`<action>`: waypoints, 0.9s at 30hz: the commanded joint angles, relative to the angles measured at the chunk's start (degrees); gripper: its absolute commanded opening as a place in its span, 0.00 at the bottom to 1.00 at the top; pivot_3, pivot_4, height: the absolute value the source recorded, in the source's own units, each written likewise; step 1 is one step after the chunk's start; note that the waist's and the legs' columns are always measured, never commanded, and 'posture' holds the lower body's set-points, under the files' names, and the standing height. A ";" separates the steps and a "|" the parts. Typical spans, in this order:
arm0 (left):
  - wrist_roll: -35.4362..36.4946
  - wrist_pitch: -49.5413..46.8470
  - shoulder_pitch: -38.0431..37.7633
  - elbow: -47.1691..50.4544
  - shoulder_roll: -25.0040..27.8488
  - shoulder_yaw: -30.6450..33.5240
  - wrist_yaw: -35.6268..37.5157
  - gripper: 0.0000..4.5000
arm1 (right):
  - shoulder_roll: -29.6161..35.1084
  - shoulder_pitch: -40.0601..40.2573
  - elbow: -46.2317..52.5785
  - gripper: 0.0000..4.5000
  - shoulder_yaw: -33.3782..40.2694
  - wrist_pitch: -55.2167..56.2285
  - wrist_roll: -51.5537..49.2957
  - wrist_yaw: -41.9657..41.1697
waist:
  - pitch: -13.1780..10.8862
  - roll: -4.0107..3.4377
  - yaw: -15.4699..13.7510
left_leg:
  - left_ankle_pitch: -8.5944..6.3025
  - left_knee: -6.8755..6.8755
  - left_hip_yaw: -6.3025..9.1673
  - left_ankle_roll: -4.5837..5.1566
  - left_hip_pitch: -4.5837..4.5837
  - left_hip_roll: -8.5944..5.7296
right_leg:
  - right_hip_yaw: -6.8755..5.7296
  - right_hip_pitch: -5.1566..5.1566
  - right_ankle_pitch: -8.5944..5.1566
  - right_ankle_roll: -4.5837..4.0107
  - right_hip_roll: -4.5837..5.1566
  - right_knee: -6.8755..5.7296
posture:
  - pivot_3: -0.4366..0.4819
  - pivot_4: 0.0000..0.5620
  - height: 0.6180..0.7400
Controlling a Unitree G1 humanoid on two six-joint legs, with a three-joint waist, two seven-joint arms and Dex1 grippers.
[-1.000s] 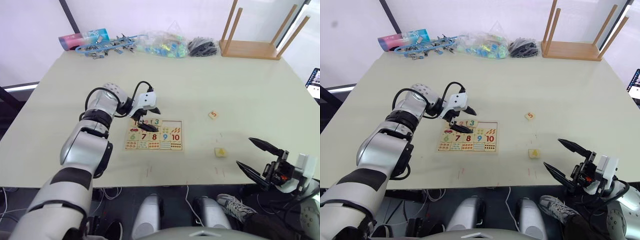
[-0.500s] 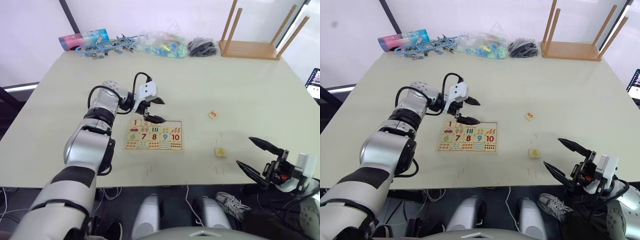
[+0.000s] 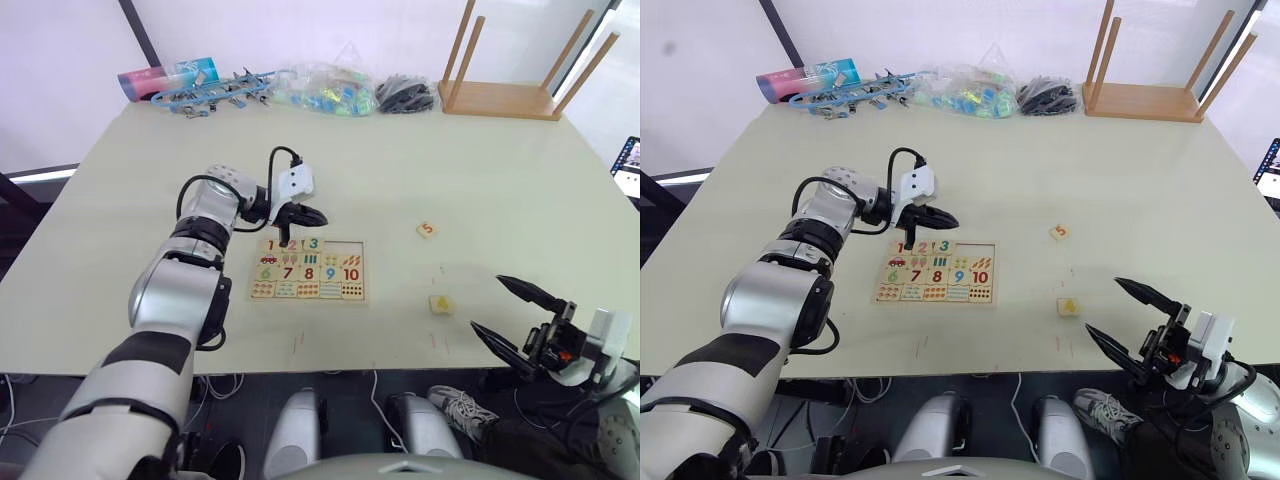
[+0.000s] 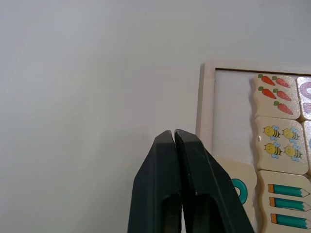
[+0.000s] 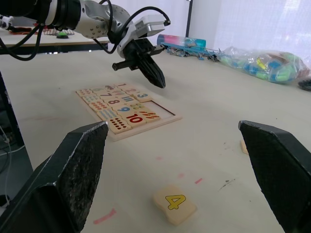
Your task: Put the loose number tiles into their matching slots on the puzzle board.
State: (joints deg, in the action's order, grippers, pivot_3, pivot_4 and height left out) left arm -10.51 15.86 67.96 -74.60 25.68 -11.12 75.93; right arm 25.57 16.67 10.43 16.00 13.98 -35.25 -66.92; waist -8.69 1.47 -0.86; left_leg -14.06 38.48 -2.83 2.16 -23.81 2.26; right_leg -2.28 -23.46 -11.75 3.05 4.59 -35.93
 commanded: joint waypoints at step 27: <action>-5.20 4.61 -0.44 -0.55 0.92 -0.79 1.32 0.01 | 0.15 -0.02 0.91 1.00 0.29 1.45 -0.54 -0.02 | 0.00 0.00 -0.02 | 0.00 0.00 -0.01 0.00 0.00 0.00 | 0.00 0.00 0.00 0.00 0.00 -0.01 | 0.48 0.27 0.98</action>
State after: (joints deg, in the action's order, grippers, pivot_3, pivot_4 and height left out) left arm -15.64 19.55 67.09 -75.03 26.33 -11.88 76.75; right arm 25.58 16.56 10.42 15.65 14.14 -35.24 -67.00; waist -8.69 1.47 -0.88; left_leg -14.06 38.48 -2.83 2.16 -23.81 2.26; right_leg -2.28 -23.46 -11.75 3.05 4.60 -35.93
